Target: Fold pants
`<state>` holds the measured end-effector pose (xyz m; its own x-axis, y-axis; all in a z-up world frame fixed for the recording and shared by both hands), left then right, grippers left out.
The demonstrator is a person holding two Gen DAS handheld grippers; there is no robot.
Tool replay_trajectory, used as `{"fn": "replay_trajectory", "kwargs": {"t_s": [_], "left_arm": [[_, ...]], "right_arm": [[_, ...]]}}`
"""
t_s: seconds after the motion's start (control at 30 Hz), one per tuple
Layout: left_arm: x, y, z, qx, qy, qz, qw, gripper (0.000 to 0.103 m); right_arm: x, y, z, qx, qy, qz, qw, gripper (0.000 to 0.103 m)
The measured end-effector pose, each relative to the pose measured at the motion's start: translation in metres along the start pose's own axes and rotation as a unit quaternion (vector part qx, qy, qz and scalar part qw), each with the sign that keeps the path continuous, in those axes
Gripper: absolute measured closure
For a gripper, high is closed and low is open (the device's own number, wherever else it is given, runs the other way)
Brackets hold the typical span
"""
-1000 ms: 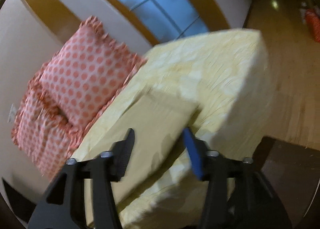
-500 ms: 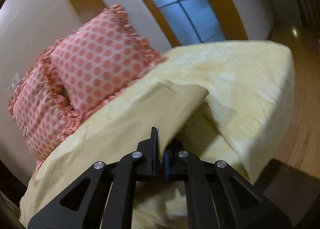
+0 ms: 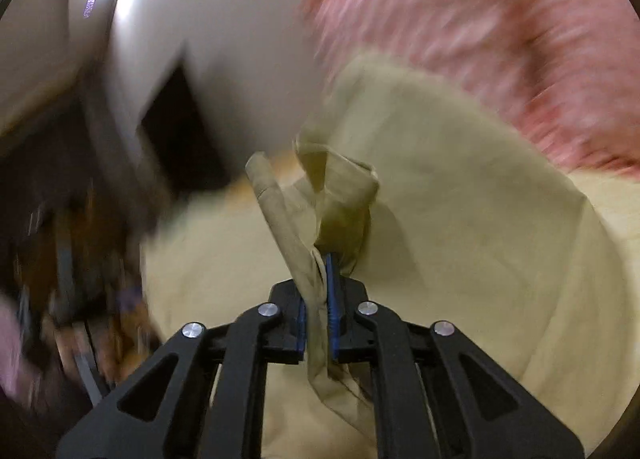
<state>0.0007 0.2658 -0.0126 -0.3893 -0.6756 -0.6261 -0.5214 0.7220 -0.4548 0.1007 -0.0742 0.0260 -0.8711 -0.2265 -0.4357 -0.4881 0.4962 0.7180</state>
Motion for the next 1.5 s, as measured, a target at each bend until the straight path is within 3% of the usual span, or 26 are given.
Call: {"fn": "replay_trajectory", "kwargs": {"t_s": [0.03,0.07,0.17,0.37,0.43,0.7,0.87,0.97,1.17,1.2,1.27,1.3,1.4,1.5], "left_arm": [[-0.001,0.003,0.002,0.001,0.003,-0.006,1.0000,0.004],[-0.004,0.005,0.004,0.000,0.006,-0.014,0.9999,0.003],[-0.011,0.010,0.010,-0.010,0.009,-0.022,0.9997,0.003],[-0.028,0.024,0.029,-0.073,0.031,-0.049,0.9957,0.004],[-0.031,0.028,0.028,-0.079,0.035,-0.062,0.9943,0.010],[-0.046,0.034,0.014,-0.046,0.030,-0.086,0.9948,0.012],[-0.055,0.029,0.009,-0.017,0.026,-0.084,0.9960,0.015],[-0.054,0.029,0.019,-0.031,0.047,-0.080,0.9952,0.014],[-0.060,0.027,0.026,-0.022,0.045,-0.093,0.9944,0.015],[-0.062,0.026,0.030,-0.025,0.048,-0.091,0.9943,0.022],[-0.064,0.023,0.042,-0.050,0.069,-0.088,0.9925,0.061],[-0.063,0.021,0.047,-0.074,0.079,-0.074,0.9914,0.088],[-0.073,-0.013,0.042,-0.121,0.050,0.038,0.9907,0.092],[-0.082,-0.075,0.013,-0.097,-0.010,0.132,0.9865,0.094]], "right_arm": [[0.015,0.007,0.023,-0.003,0.052,-0.004,0.999,0.072],[0.028,0.012,0.035,-0.005,0.080,-0.002,0.997,0.052],[0.033,0.021,0.020,-0.025,0.053,-0.003,0.998,0.016],[0.018,0.005,-0.040,-0.011,-0.030,0.021,0.999,0.014],[0.020,0.001,-0.053,-0.001,-0.041,0.032,0.999,0.014],[0.028,-0.034,-0.056,0.004,-0.042,0.069,0.997,0.014],[0.028,-0.034,-0.052,-0.003,-0.038,0.066,0.997,0.014],[0.029,-0.035,-0.050,-0.005,-0.036,0.068,0.997,0.014],[0.028,-0.037,-0.049,-0.012,-0.038,0.072,0.997,0.013],[0.028,-0.037,-0.049,-0.013,-0.038,0.073,0.997,0.013],[0.028,-0.036,-0.049,-0.015,-0.040,0.073,0.996,0.013],[0.028,-0.036,-0.050,-0.015,-0.041,0.073,0.996,0.013],[0.024,-0.040,-0.066,-0.008,-0.065,0.075,0.995,0.013],[0.018,-0.050,-0.090,0.011,-0.098,0.084,0.992,0.013]]}}
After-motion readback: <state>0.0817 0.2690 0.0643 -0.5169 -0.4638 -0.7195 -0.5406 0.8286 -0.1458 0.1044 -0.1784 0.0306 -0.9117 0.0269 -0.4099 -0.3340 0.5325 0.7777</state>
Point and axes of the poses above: each gripper's, at about its wrist camera, not at the fingertips, and z roughly the way its jaws point, y to its left, x to its underside, the point moved 5 cm from there along z, roughly the way its jaws point, and after that the axes turned 11 degrees about -x, right-handed, at the moved point
